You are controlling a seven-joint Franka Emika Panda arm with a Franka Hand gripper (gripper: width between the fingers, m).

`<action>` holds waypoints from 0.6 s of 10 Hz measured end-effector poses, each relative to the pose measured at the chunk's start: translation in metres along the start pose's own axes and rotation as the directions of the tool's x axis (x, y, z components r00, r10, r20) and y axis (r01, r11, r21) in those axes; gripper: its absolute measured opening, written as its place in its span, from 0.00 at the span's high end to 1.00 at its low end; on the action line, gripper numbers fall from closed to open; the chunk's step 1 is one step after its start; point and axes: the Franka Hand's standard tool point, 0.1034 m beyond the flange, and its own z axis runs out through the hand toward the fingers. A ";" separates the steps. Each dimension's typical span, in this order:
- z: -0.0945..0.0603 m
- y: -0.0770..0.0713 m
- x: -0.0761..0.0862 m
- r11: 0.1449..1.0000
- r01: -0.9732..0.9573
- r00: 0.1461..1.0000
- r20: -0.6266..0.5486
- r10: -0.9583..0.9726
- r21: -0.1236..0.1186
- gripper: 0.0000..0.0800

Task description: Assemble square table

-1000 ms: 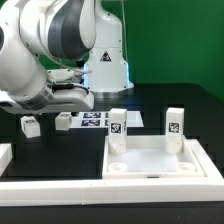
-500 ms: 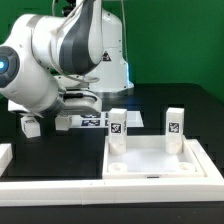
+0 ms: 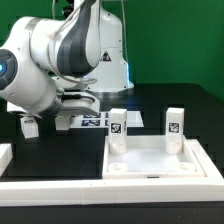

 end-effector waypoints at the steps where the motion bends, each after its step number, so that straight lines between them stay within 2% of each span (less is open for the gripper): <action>1: 0.000 0.000 0.000 1.000 0.000 1.000 0.000 0.000 0.000 0.64; 6: 0.000 0.000 0.000 1.000 0.000 1.000 0.000 0.000 0.000 0.64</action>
Offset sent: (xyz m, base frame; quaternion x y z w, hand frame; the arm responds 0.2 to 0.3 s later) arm 0.0000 0.0000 0.0000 0.0000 0.0000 0.0000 1.0000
